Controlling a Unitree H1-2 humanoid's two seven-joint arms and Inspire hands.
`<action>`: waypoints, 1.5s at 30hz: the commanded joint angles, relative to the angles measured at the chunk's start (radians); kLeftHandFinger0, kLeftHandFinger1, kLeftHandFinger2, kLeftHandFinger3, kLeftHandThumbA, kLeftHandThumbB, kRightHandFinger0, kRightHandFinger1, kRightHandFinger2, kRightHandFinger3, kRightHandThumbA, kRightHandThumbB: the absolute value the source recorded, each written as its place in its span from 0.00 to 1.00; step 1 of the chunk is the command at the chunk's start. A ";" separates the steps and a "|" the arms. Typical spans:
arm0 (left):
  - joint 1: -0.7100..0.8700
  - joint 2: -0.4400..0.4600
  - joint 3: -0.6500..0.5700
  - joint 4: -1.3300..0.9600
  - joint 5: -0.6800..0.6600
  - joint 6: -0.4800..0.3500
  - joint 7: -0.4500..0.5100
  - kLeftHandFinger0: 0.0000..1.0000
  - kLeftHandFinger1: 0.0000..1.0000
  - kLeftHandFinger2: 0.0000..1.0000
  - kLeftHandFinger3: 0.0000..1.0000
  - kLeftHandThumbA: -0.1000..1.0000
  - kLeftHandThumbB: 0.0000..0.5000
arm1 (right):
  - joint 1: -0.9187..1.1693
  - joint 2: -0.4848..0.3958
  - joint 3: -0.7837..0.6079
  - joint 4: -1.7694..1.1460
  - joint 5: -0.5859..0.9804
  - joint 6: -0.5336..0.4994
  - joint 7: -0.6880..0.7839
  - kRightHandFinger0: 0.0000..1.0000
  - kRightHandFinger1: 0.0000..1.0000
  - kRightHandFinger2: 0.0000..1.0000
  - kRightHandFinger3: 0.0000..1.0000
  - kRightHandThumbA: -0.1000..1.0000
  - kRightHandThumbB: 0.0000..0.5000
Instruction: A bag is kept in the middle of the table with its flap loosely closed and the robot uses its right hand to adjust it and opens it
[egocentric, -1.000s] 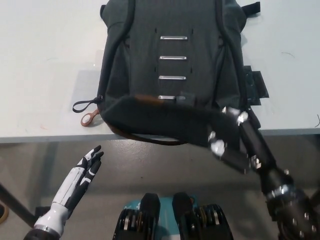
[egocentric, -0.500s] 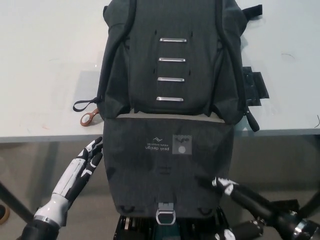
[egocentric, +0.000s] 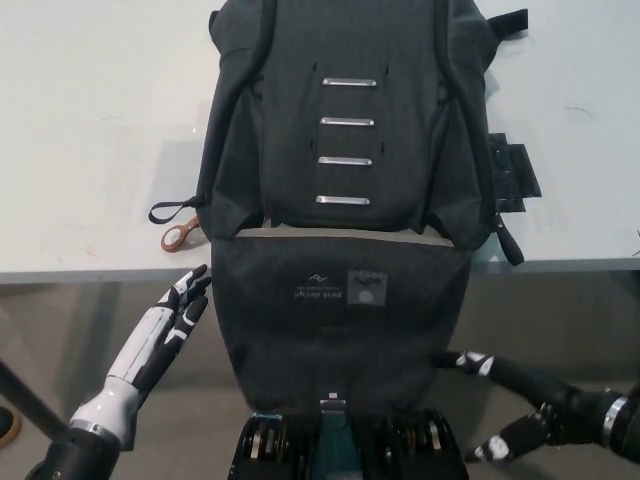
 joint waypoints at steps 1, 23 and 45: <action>-0.035 0.021 -0.001 -0.015 0.003 -0.016 -0.014 1.00 1.00 1.00 1.00 0.96 0.00 | -0.023 0.049 -0.102 0.044 -0.023 0.052 -0.125 0.95 0.88 0.97 1.00 1.00 0.48; 0.067 0.025 0.001 -0.164 -0.008 0.006 -0.024 1.00 1.00 1.00 1.00 0.96 0.03 | 0.325 0.350 -0.405 -0.154 0.256 -0.414 -0.211 1.00 1.00 1.00 1.00 1.00 0.50; 0.336 0.012 0.036 -0.318 -0.028 -0.076 0.002 1.00 1.00 1.00 1.00 1.00 0.09 | 0.389 0.435 -0.414 -0.172 0.265 -0.511 -0.215 1.00 1.00 1.00 1.00 1.00 0.68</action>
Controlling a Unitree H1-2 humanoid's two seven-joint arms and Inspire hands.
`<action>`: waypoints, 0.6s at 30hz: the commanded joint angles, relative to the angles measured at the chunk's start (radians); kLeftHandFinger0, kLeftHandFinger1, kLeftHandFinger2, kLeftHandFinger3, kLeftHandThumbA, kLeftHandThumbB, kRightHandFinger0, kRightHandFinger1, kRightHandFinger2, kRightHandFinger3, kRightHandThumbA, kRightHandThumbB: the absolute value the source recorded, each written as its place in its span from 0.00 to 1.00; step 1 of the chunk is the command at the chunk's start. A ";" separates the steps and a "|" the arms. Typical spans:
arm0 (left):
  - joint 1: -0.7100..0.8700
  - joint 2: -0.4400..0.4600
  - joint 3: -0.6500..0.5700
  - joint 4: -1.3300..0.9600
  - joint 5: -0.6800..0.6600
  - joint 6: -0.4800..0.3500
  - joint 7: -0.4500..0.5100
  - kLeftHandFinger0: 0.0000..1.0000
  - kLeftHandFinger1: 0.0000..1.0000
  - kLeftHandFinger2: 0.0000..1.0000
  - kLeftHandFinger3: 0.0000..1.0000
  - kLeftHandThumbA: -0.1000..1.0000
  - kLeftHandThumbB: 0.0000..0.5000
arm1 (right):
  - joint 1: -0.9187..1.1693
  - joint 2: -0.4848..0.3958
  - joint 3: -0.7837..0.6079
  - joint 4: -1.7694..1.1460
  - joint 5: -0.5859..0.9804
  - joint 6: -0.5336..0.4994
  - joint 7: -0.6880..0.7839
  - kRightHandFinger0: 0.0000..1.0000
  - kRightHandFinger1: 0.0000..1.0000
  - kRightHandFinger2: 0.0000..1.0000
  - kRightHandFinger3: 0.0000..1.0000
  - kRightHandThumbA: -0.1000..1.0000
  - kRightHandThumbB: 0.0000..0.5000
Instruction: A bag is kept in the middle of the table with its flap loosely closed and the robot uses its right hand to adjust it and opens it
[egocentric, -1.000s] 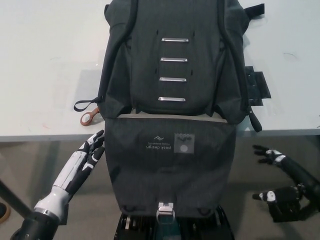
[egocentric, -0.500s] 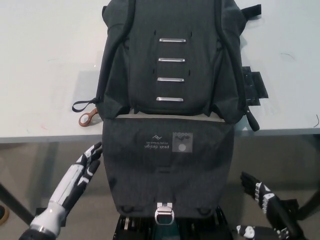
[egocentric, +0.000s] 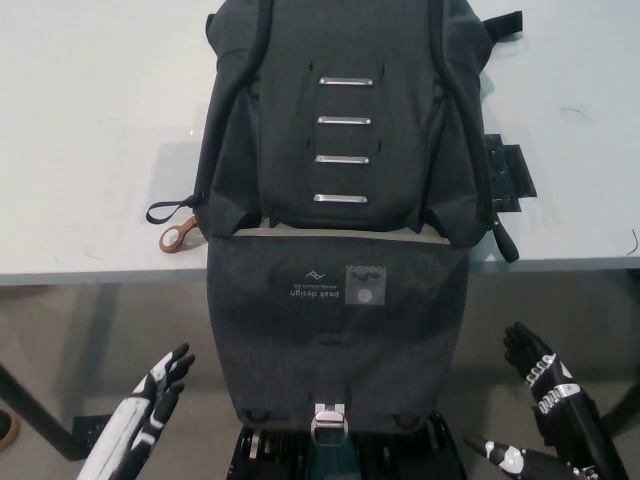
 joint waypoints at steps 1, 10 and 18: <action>0.012 0.005 0.024 -0.041 -0.022 -0.046 0.010 1.00 1.00 1.00 1.00 1.00 0.09 | -0.020 -0.003 -0.003 -0.013 0.036 -0.105 -0.023 1.00 1.00 1.00 1.00 1.00 0.67; -0.015 -0.015 0.033 0.011 -0.001 -0.068 0.022 1.00 1.00 1.00 1.00 1.00 0.07 | -0.027 -0.008 0.011 0.009 0.004 -0.137 -0.030 1.00 1.00 1.00 1.00 1.00 0.64; -0.030 -0.020 0.033 0.032 0.012 -0.077 0.021 1.00 1.00 1.00 1.00 1.00 0.11 | -0.042 -0.016 0.016 0.032 -0.015 -0.172 -0.034 1.00 1.00 1.00 1.00 1.00 0.51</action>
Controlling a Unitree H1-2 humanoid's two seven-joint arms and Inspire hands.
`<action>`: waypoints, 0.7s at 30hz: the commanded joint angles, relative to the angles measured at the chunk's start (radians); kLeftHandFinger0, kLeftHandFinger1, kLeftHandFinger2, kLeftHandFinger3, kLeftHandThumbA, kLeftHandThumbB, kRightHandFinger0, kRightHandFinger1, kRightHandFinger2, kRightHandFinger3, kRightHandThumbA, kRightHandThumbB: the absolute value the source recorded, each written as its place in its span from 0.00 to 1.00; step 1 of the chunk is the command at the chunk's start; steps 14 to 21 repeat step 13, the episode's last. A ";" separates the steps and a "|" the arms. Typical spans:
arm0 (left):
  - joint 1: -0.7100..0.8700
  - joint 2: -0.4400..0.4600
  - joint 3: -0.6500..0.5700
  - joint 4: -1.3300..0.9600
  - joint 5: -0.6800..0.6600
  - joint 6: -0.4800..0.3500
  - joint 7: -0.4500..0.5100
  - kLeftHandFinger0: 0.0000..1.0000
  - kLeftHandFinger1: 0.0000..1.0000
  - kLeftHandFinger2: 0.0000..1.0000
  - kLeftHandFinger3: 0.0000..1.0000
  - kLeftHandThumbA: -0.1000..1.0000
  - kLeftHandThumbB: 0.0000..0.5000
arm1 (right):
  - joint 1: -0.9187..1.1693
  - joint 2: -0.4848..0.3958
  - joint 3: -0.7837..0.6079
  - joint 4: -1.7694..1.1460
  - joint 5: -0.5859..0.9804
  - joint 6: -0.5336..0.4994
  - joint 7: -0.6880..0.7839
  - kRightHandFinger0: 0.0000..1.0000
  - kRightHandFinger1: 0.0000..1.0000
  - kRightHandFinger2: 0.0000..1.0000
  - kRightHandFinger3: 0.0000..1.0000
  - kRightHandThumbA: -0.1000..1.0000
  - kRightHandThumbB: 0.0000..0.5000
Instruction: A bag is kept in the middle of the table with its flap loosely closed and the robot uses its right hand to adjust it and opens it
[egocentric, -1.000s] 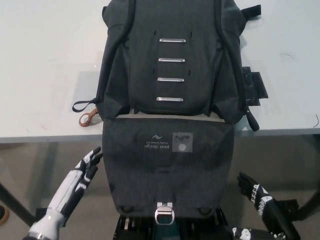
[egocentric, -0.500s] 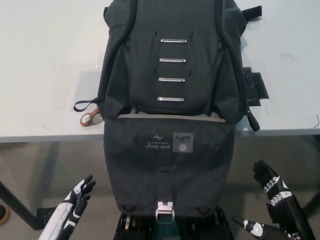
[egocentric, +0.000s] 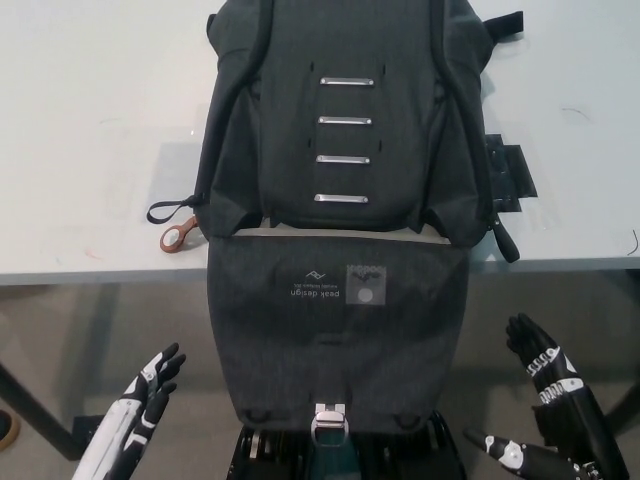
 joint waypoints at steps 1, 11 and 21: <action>-0.014 0.001 0.006 -0.001 0.007 -0.045 0.018 1.00 1.00 1.00 1.00 1.00 0.10 | -0.019 -0.013 0.005 -0.010 -0.017 -0.072 -0.024 1.00 1.00 1.00 1.00 1.00 0.53; -0.011 0.000 0.007 -0.009 0.001 -0.038 0.011 1.00 1.00 1.00 1.00 0.97 0.09 | -0.019 -0.014 0.011 -0.027 -0.034 -0.057 -0.037 1.00 1.00 1.00 1.00 1.00 0.52; -0.012 0.000 0.005 -0.009 0.002 -0.041 0.010 1.00 1.00 1.00 1.00 0.97 0.08 | -0.021 -0.013 0.009 -0.027 -0.041 -0.063 -0.040 1.00 1.00 1.00 1.00 1.00 0.51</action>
